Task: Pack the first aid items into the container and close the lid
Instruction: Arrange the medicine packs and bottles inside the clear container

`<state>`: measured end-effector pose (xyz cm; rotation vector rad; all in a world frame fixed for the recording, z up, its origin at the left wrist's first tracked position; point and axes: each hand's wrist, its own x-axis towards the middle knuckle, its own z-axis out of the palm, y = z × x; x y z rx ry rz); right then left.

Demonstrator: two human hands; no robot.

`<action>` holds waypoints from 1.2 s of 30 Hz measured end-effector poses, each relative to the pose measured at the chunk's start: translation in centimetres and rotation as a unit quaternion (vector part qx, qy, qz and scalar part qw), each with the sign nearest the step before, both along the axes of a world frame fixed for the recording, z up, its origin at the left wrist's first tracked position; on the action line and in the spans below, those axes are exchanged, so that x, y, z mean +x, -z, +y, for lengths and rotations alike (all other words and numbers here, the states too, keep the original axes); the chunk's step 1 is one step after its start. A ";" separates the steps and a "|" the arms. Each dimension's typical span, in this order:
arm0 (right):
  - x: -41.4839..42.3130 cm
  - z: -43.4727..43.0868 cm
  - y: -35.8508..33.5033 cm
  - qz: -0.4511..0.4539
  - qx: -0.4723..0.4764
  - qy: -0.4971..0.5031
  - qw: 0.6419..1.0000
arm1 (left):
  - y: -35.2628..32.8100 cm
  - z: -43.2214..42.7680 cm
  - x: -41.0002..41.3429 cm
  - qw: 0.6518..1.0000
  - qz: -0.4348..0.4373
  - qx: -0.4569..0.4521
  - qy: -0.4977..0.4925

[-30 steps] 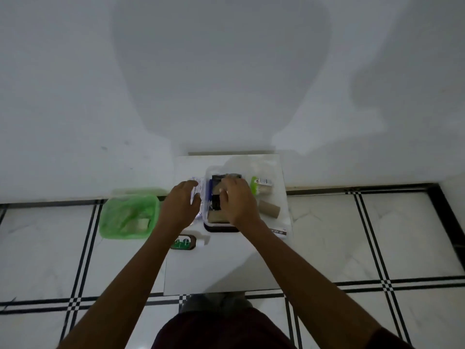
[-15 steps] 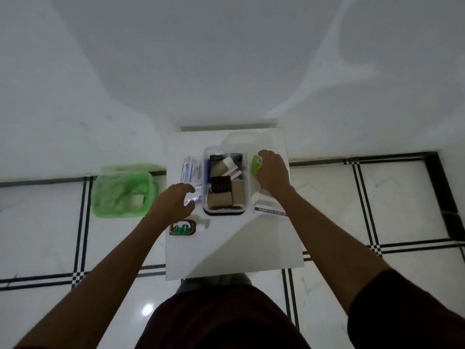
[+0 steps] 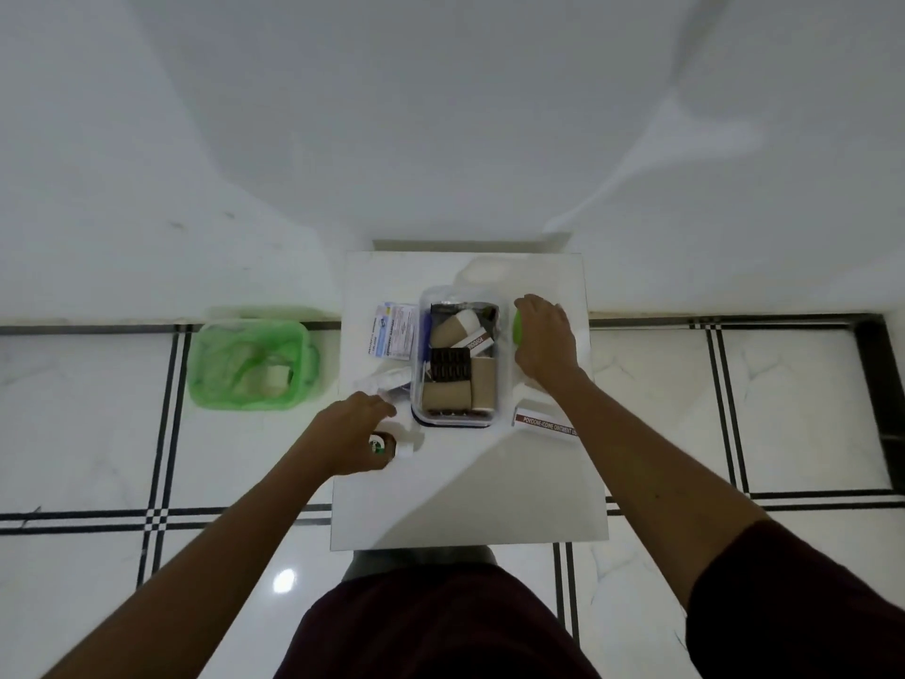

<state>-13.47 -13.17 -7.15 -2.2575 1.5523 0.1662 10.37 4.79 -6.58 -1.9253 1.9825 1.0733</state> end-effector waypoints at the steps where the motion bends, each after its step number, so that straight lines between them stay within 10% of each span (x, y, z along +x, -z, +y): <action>1: -0.2 0.0 0.4 0.012 -0.009 -0.005 1.000 | 0.1 0.1 -0.3 0.999 -0.022 0.006 0.042; 9: -1.8 0.1 1.8 0.080 -0.065 0.048 0.993 | 2.3 1.8 -0.6 0.987 -0.115 -0.044 0.100; 20: -3.4 0.1 -2.7 -0.164 -0.153 0.108 0.969 | -3.8 -0.1 2.6 0.989 -0.008 -0.117 -0.088; 27: 0.1 -1.1 -6.8 -0.277 -0.077 -0.025 0.957 | -7.4 -6.6 -0.3 0.967 0.058 -0.245 0.042; 36: 2.6 -0.6 -4.1 -0.162 -0.068 -0.126 0.976 | -2.5 -9.2 -6.4 0.955 0.018 -0.262 0.134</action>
